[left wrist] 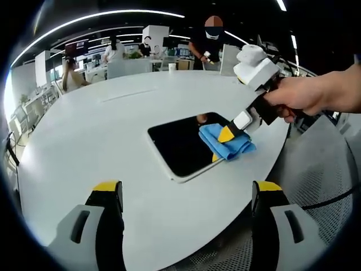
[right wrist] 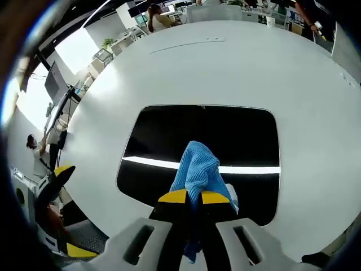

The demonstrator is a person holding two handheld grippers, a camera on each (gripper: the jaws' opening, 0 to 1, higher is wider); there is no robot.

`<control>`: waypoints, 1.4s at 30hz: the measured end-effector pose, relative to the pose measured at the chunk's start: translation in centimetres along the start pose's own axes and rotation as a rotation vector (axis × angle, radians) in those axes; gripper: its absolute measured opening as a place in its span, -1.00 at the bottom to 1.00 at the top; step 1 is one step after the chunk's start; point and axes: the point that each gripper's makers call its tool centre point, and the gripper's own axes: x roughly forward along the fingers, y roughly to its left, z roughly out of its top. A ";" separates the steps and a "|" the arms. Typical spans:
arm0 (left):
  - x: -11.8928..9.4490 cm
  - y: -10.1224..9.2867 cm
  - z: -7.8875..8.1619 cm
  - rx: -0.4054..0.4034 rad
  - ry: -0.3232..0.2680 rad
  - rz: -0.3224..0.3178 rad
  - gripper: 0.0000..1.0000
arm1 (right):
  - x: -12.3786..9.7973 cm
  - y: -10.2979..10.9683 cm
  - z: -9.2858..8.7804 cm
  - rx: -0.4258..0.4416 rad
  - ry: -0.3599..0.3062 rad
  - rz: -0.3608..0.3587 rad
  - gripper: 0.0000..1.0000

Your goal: Wipe the mirror surface with the cleaning cloth until all visible marks leave the cleaned area.

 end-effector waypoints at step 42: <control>0.0 0.4 -0.6 -0.024 0.030 0.008 0.95 | 2.6 9.8 0.7 -0.149 0.019 0.115 -0.98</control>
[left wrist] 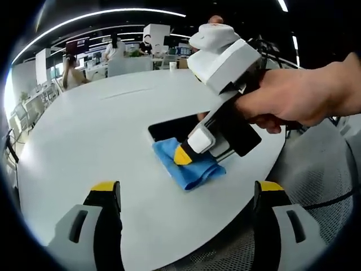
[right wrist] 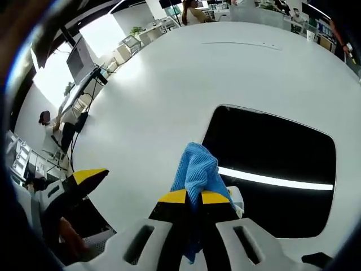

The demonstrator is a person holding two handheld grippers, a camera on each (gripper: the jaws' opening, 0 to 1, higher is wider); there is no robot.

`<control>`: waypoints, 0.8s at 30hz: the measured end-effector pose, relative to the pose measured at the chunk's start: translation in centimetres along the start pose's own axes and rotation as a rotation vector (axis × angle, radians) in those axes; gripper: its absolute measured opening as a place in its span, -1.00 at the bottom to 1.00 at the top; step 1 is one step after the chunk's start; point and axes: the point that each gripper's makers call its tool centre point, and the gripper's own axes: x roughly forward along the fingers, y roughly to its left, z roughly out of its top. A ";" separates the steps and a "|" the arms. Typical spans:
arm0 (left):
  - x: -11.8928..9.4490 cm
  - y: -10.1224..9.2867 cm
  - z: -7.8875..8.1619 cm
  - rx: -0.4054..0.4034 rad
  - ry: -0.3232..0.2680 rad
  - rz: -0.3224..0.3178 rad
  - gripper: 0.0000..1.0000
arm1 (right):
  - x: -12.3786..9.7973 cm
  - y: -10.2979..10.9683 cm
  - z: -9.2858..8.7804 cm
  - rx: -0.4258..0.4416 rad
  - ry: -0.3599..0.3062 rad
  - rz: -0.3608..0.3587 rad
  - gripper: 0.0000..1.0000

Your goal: Wipe the mirror surface with the cleaning cloth until all visible marks leave the cleaned area.

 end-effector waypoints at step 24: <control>0.3 0.0 -0.1 0.006 -0.009 -0.005 0.97 | 1.8 -2.9 5.0 -0.046 -0.012 -0.026 -0.98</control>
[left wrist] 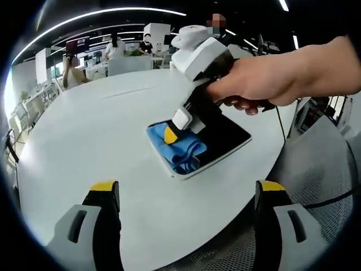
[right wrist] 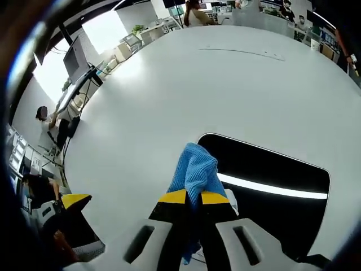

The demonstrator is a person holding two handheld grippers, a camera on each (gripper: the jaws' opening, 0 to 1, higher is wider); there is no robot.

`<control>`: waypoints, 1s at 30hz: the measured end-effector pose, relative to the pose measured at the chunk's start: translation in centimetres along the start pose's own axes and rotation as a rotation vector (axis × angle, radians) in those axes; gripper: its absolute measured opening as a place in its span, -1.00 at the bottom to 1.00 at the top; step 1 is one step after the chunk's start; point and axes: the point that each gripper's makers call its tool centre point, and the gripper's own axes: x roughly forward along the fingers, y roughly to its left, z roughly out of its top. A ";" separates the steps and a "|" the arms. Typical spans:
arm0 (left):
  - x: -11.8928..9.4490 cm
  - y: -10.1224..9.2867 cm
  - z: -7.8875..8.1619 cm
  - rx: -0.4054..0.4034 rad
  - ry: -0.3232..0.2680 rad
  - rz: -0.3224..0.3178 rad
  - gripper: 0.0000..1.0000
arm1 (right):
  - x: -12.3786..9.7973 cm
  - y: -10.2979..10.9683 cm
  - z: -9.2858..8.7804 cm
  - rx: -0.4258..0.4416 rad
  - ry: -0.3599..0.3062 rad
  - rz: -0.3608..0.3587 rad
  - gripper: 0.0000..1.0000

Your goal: Wipe the mirror surface with the cleaning cloth until all visible marks leave the cleaned area.

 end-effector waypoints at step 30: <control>0.0 -0.1 0.0 -0.010 -0.001 -0.009 0.94 | 2.3 -2.3 4.6 -0.002 0.004 -0.018 -0.98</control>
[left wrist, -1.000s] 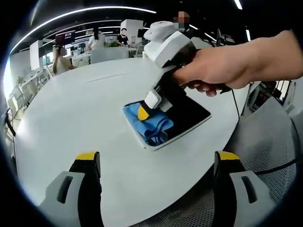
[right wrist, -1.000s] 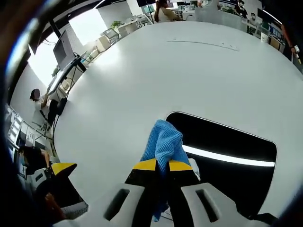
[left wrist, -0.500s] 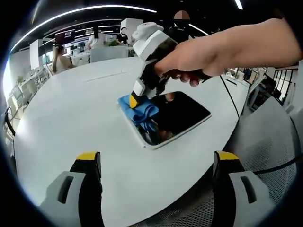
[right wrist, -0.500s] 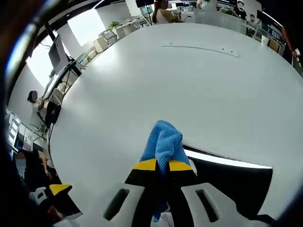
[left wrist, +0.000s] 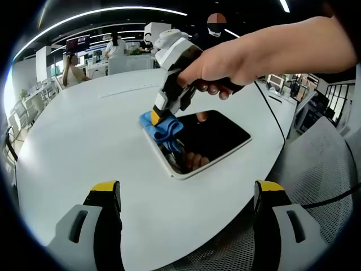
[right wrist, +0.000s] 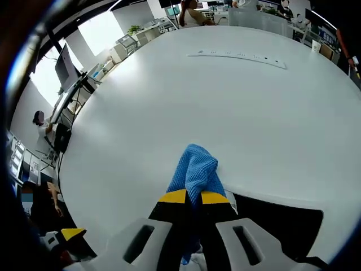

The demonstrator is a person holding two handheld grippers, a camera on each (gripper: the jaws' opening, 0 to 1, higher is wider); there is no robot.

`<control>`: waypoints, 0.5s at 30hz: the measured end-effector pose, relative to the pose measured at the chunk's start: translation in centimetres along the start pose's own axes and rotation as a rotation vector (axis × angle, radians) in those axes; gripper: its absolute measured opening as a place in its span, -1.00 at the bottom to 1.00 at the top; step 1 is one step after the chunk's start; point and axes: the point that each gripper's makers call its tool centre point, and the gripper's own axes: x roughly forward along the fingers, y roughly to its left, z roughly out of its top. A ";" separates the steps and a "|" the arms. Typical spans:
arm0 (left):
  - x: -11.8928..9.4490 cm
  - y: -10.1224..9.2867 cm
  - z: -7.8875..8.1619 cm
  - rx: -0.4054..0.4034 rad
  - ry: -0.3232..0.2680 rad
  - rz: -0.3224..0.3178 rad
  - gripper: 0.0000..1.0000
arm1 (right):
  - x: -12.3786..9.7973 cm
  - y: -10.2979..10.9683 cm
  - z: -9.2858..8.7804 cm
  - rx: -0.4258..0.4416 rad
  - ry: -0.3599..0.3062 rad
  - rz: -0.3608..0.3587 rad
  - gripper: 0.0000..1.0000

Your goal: Wipe the mirror surface with the cleaning cloth until all visible marks leave the cleaned area.

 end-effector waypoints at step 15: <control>0.0 0.0 0.0 -0.005 -0.002 -0.001 0.93 | -0.6 -1.3 -0.4 0.000 -0.008 -0.019 -0.98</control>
